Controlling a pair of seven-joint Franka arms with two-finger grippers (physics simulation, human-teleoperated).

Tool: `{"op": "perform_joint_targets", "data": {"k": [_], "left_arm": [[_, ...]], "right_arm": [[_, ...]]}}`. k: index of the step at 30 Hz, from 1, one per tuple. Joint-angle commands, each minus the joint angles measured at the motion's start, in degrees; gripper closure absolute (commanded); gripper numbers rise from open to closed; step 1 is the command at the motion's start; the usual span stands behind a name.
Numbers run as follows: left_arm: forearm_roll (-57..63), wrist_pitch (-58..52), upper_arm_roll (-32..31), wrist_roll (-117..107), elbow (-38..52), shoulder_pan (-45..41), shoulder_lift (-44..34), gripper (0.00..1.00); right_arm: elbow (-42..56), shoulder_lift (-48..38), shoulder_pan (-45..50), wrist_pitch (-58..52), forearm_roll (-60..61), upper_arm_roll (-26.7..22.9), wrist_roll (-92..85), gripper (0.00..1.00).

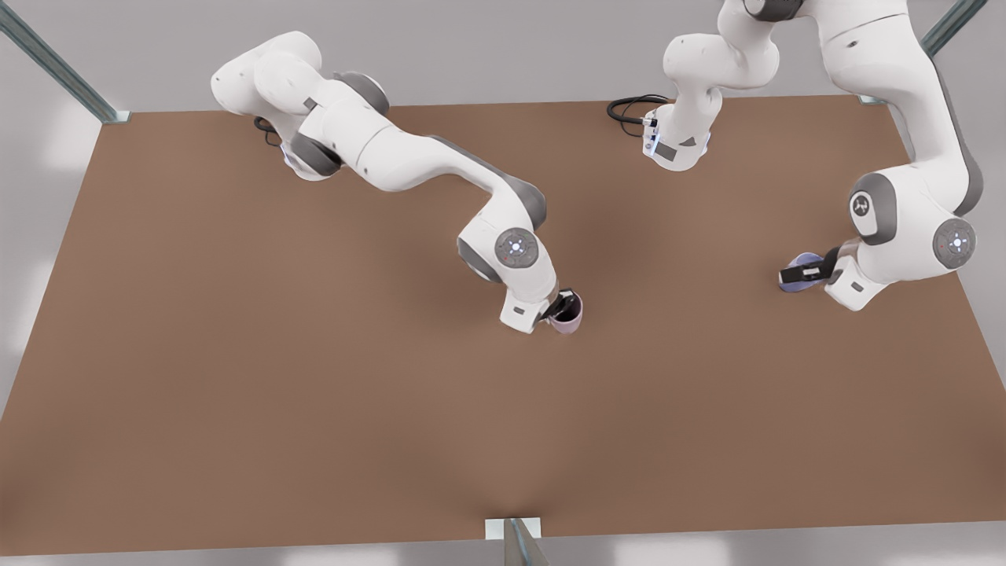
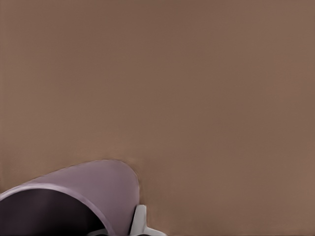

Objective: Stack the cups, with the pink cup at the bottom and the purple cup at the top

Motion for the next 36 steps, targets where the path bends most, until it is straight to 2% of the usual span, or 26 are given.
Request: {"op": "perform_joint_targets", "data": {"k": [1, 5, 9, 12, 14, 15, 16, 17, 20, 21, 26, 27, 28, 29, 30, 31, 32, 33, 34, 35, 36], "left_arm": [[-1.27, 14.75, 0.17, 20.59, -1.76, 1.92, 1.13, 0.0], [-3.56, 17.03, 0.17, 25.06, -1.93, 8.34, 5.62, 0.0], [-3.82, 20.46, 0.43, 29.55, -6.41, 10.09, 5.62, 0.0], [-3.74, 19.93, 5.27, 43.44, -6.42, 11.59, 5.44, 0.0], [-3.21, 20.19, 5.27, 44.23, -6.94, 11.59, 5.62, 0.0], [-3.21, 21.33, 5.36, 44.4, -8.43, 11.68, 5.7, 0.0], [-3.21, 23.88, 6.15, 45.89, -10.89, 12.03, 5.53, 0.0], [-3.21, 26.52, 6.59, 47.57, -12.48, 12.03, 5.53, 0.0], [-3.12, 29.51, 7.64, 49.94, -14.85, 12.47, 5.88, 0.0], [-3.12, 29.6, 7.64, 49.85, -15.29, 12.47, 6.05, 0.0], [-3.12, 30.13, 7.64, 49.68, -15.29, 12.47, 7.55, 0.0], [-3.21, 30.04, 7.64, 49.68, -15.29, 12.47, 7.64, 0.0], [-3.21, 29.78, 7.64, 49.68, -15.56, 12.47, 7.64, 0.0], [-3.12, 29.34, 7.64, 49.68, -15.82, 12.47, 7.64, 0.0], [-3.21, 29.07, 7.64, 49.68, -15.91, 12.47, 7.64, 0.0], [-3.12, 29.07, 7.64, 49.68, -15.91, 12.47, 7.64, 0.0], [-3.21, 29.07, 7.64, 49.68, -15.91, 12.47, 7.64, 0.0], [-3.21, 29.07, 7.64, 49.59, -15.91, 12.47, 7.64, 0.0], [-3.21, 29.16, 7.64, 49.24, -15.91, 12.47, 7.64, 0.0], [-3.21, 29.25, 7.55, 48.89, -15.91, 12.47, 8.16, 0.0], [-3.65, 30.12, 7.55, 48.89, -15.82, 12.47, 9.3, 0.0]], "right_arm": [[1.35, 1.96, 0.95, 6.75, -0.02, 0.01, 34.58, 0.79], [1.35, 5.39, 2.18, 13.61, -0.11, 0.45, 33.96, 0.79], [1.17, 7.14, 4.38, 15.55, -0.46, -0.69, 30.98, 0.79], [0.82, 7.23, 4.47, 15.02, -0.46, -0.43, 30.27, 0.79], [0.73, 8.11, 4.47, 14.58, -0.55, -0.52, 30.1, 0.79], [0.73, 8.11, 4.9, 13.97, -0.55, -0.6, 30.1, 0.48], [0.73, 8.11, 4.9, 13.7, -0.55, -0.69, 30.19, 0.28], [0.64, 8.11, 4.99, 13.88, -0.64, -0.69, 30.19, 0.22], [0.64, 8.2, 5.61, 15.02, -0.55, -1.39, 30.19, 0.2], [0.64, 8.2, 5.7, 15.37, -0.55, -1.39, 30.1, 0.12], [0.64, 7.67, 5.96, 13.09, -0.64, -1.57, 30.19, 0.1], [0.64, 6.01, 5.43, 12.13, -0.64, -1.57, 30.36, 0.02], [0.56, 1.53, 4.47, 7.82, -0.73, -2.62, 30.45, 0.0], [-0.32, -2.34, 3.5, 3.16, -0.99, -7.01, 30.01, 0.0], [-7.52, -11.47, 3.23, -4.22, -2.39, -14.3, 29.83, 0.0], [-14.28, -17.8, 2.19, -5.02, -2.4, -16.77, 28.0, 0.0], [-26.65, -28.25, -3.34, -4.93, -1.69, -16.69, 18.33, 0.0], [-35.89, -36.6, -5.9, -4.93, 0.94, -16.69, 17.44, 0.0], [-41.17, -41.87, -8.35, -5.02, 1.12, -16.78, 16.05, 0.0], [-48.29, -48.47, -13.97, -5.71, 1.56, -16.78, 4.48, 0.0], [-53.83, -53.23, -22.41, -6.16, 7.44, -16.95, -7.83, 0.0]]}}
